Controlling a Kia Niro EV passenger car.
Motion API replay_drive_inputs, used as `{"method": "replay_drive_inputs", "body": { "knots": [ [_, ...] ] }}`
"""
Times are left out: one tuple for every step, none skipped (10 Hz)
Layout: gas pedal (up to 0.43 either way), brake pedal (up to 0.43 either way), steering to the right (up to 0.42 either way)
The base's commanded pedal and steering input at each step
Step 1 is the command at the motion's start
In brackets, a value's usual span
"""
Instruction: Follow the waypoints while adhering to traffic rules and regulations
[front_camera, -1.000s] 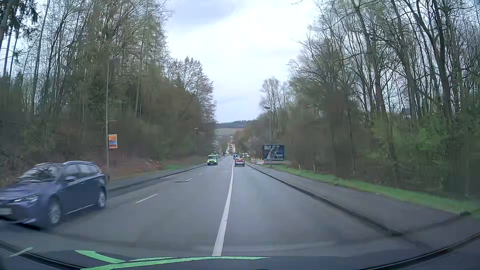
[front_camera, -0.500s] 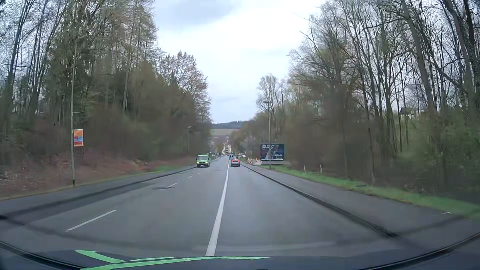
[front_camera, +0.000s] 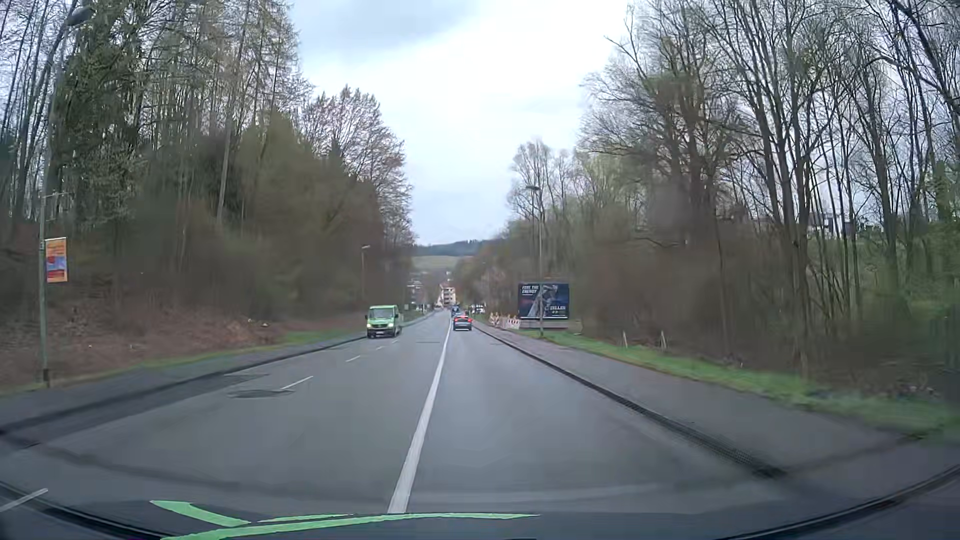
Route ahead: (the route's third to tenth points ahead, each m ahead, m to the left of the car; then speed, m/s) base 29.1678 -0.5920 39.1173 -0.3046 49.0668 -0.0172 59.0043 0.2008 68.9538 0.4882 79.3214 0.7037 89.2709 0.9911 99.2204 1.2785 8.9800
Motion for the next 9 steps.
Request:
{"method": "replay_drive_inputs", "body": {
  "knots": [
    [0.000, 0.000, 0.006],
    [0.000, 0.000, 0.004],
    [0.000, 0.000, 0.001],
    [0.000, 0.000, -0.002],
    [0.000, 0.000, -0.004],
    [0.000, 0.000, -0.005],
    [0.000, 0.000, -0.006],
    [0.000, 0.000, -0.006],
    [0.000, 0.000, -0.006]
  ]
}}
